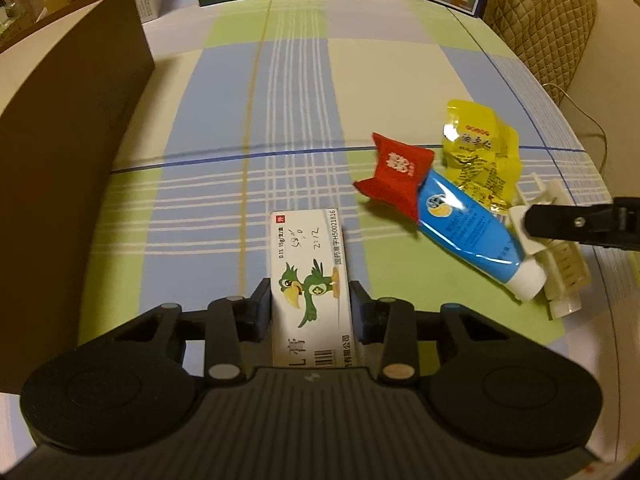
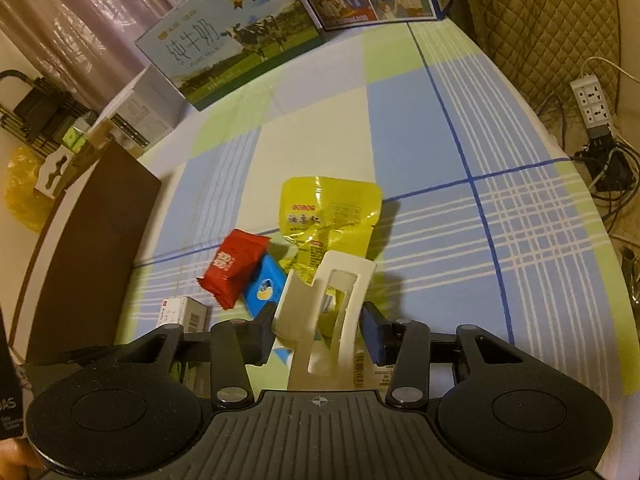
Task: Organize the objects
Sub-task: 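Grasp the white ointment box with the left tool while the right tool grasps the white clip, then carry the ointment box and clip into the open box and release both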
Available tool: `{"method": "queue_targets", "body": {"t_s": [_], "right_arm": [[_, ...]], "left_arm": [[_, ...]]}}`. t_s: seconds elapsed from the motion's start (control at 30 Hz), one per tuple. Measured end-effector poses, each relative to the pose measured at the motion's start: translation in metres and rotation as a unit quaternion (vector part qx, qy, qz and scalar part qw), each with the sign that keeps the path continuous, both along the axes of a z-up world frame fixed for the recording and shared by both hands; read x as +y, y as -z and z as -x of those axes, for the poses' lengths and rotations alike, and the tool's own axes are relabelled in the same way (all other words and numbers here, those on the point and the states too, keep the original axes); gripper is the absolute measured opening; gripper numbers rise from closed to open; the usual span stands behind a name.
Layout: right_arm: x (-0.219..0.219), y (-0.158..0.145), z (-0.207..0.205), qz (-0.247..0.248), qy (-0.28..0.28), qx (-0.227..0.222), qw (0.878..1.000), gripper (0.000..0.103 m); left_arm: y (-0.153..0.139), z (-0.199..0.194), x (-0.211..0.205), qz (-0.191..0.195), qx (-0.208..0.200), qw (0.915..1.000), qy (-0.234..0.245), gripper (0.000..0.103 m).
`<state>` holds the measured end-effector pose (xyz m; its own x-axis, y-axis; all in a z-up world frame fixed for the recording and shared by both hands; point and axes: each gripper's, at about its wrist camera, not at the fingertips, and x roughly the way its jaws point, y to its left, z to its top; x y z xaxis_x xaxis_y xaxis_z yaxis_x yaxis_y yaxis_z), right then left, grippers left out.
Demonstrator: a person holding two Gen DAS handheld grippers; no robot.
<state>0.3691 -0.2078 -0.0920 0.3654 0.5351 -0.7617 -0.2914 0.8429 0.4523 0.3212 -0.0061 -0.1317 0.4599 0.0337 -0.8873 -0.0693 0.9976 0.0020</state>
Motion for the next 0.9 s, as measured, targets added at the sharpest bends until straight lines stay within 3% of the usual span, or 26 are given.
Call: {"method": "queue_targets", "body": {"t_s": [0.5,0.9], "right_arm": [[0.029,-0.046,0.039,-0.006,-0.06,-0.05,0.997,0.041],[0.122,-0.085,0.088,-0.034,-0.155,-0.083,0.984,0.041]], "left_arm": [[-0.067,0.038,0.025,0.022,-0.061,0.9979,-0.006,0.034],[-0.13,0.089,0.083,0.024,-0.128,0.9909,-0.034,0.034]]}}
